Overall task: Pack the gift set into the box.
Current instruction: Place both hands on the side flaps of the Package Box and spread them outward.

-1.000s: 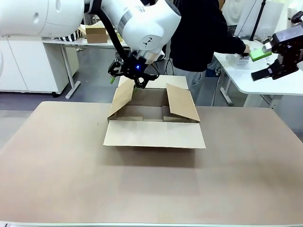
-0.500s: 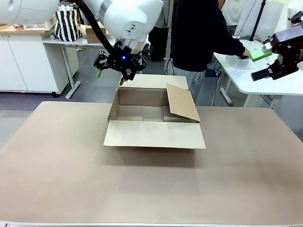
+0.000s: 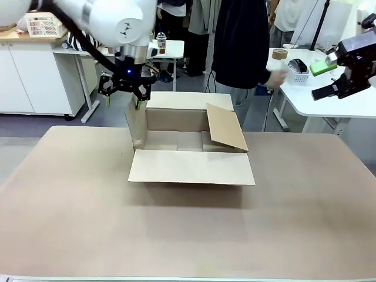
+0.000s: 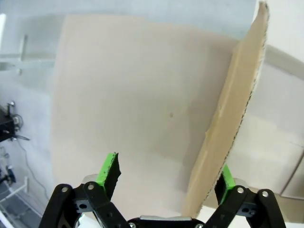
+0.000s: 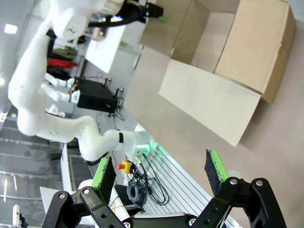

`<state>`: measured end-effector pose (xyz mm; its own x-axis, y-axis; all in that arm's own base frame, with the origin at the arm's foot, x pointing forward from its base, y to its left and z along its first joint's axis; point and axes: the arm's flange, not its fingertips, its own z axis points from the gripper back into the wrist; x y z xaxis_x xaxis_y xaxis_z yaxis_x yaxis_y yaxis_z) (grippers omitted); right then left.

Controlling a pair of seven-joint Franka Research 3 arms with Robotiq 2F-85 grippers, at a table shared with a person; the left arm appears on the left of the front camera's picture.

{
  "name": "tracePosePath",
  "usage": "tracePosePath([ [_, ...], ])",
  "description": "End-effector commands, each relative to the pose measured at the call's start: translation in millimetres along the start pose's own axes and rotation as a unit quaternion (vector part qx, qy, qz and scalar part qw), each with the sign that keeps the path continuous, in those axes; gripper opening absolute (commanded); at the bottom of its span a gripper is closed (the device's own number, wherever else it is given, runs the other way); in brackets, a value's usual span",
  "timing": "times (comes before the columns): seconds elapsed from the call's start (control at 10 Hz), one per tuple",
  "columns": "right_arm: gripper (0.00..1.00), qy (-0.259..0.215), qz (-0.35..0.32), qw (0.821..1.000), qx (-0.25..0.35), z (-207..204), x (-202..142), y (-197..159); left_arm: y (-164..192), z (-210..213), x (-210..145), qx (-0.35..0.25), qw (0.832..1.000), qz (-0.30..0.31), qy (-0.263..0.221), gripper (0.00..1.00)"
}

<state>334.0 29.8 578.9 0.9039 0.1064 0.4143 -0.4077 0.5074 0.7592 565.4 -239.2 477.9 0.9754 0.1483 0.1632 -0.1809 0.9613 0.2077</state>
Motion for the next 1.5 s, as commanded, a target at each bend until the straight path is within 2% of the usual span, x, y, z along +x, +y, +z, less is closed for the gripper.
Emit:
tracePosePath([
  [0.0, 1.0, -0.005, 0.013, 1.0, 0.01, -1, 2, 0, 22, -17, -12, -0.037, 0.999, 0.002, 0.019, 1.0],
  [0.3, 1.0, -0.005, 0.013, 1.0, 0.01, -1, 2, 0, 56, -35, -11, -0.136, 0.99, 0.003, 0.043, 1.0],
  [0.5, 1.0, -0.005, 0.013, 1.0, 0.01, -1, 2, 0, 72, -46, -10, -0.232, 0.971, -0.027, 0.055, 1.0],
  [0.8, 1.0, -0.005, 0.013, 1.0, 0.01, -1, 2, 0, 89, -58, -9, -0.302, 0.951, -0.039, 0.06, 1.0],
  [1.1, 1.0, -0.005, 0.013, 1.0, 0.01, -1, 2, 0, 112, -64, -9, -0.339, 0.939, -0.014, 0.058, 1.0],
  [1.2, 1.0, -0.005, 0.013, 1.0, 0.01, -1, 2, 0, 119, -65, -9, -0.366, 0.928, -0.022, 0.065, 1.0],
  [1.3, 1.0, -0.005, 0.013, 1.0, 0.01, -1, 2, 0, 97, -62, 1, -0.32, 0.945, -0.018, 0.061, 1.0],
  [1.4, 1.0, -0.005, 0.013, 1.0, 0.01, -1, 2, 0, 97, -62, 1, -0.32, 0.945, -0.018, 0.061, 1.0],
])
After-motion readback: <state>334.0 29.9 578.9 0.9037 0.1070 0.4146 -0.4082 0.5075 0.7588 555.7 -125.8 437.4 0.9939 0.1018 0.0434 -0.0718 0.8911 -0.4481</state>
